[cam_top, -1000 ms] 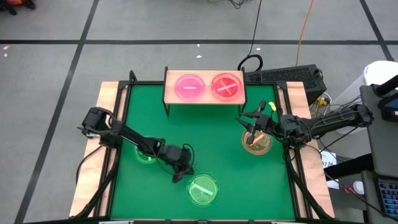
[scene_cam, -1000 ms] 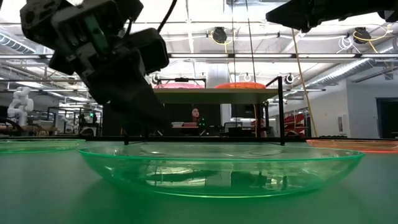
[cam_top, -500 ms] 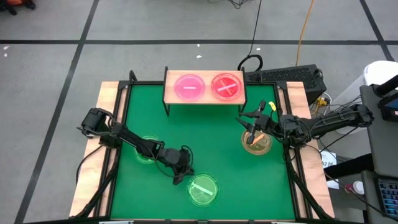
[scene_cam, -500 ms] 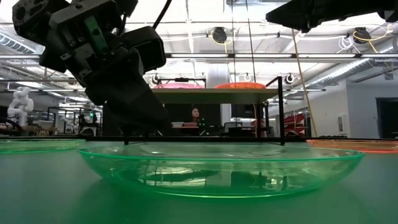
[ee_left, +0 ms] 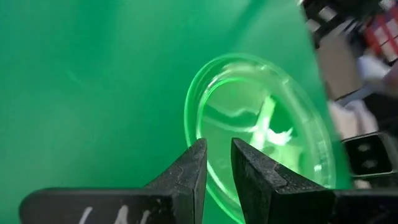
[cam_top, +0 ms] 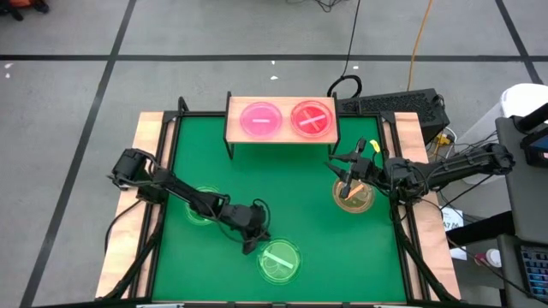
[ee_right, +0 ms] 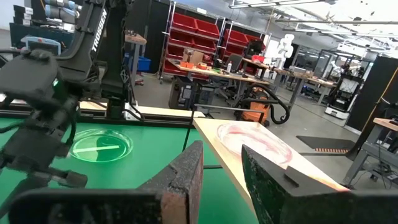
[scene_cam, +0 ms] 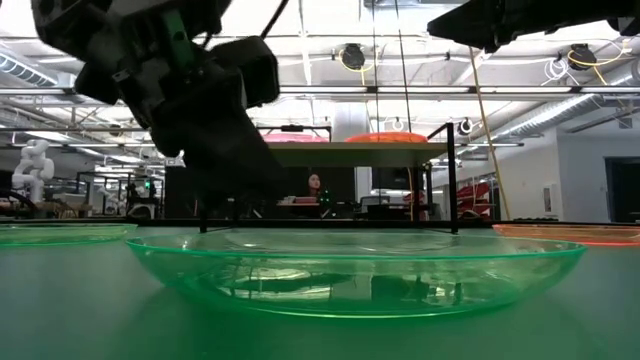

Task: Place and stack plates onto a shelf
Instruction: Stack the green plate on top of the pink plate on the shelf

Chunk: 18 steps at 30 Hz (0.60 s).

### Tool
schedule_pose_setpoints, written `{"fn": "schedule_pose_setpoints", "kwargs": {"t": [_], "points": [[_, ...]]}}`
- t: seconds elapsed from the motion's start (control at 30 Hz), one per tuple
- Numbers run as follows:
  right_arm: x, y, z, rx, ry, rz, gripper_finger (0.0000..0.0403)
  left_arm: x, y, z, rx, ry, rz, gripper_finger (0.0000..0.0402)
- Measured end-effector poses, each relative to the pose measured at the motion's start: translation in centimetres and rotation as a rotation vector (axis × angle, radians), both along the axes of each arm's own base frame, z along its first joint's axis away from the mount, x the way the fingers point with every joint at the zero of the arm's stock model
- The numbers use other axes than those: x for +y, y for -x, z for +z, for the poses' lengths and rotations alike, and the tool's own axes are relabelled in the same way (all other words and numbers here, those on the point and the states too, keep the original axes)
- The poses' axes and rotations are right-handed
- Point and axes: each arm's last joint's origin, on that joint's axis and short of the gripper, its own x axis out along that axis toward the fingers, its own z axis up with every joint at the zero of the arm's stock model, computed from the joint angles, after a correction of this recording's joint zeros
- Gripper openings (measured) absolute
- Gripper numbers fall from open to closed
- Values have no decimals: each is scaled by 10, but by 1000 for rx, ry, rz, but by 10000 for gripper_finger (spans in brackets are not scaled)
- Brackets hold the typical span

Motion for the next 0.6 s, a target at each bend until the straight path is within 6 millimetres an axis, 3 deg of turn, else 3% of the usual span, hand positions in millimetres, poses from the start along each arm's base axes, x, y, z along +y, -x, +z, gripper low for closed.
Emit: {"fn": "schedule_pose_setpoints", "kwargs": {"t": [0.3,0.6], "points": [[0,0,-1,11,-8,-1,93,-1,-18,-1,103,-82,-36,78],[0,0,-3,25,-6,-1,93,-3,-17,-12,169,-34,-38,78]]}}
